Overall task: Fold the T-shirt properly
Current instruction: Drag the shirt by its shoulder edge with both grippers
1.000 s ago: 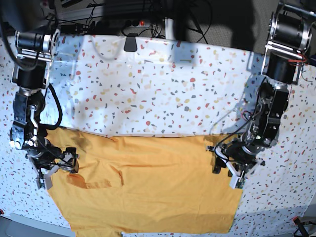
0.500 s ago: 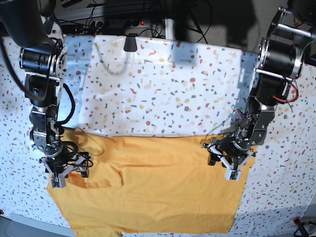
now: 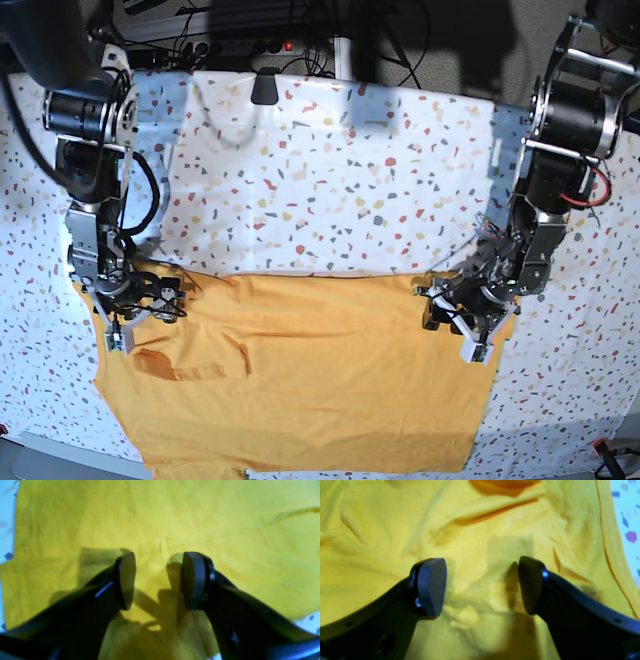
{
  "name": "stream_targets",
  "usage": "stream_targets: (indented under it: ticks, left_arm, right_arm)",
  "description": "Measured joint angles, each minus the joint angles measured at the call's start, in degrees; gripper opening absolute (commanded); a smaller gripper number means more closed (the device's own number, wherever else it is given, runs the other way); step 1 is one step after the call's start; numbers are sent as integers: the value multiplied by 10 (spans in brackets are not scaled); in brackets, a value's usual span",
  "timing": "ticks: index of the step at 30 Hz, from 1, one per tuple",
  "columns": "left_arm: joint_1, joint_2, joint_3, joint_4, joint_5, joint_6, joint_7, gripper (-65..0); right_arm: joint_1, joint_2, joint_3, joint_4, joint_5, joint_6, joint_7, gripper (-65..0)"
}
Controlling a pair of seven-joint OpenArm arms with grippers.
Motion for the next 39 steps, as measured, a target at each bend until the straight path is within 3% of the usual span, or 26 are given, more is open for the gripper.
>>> stream_targets:
  ticks: [4,12,18,28,35,39]
  left_arm:
    - [0,-5,0,0,-18,-4,16,-360]
    - [20,-3,-3,9,-20,-3,-2,-370]
    - [91,-26,-4,84,-29,-5,-24,-375]
    - [216,-61,-4,308,-26,19,77,-375]
    - [236,-62,-4,322,-26,18,57,-375]
    - [235,-62,-4,322,-26,18,66,-375]
  right_arm:
    - [-40,0,0,65,10,1,-26,-299]
    - [-87,2,0,117,35,5,-37,-300]
    - [-129,29,0,153,84,36,-53,-300]
    - [-231,48,0,293,118,38,-110,-300]
    - [-251,48,1,308,122,38,-95,-299]
    - [-248,48,1,308,122,38,-115,-299]
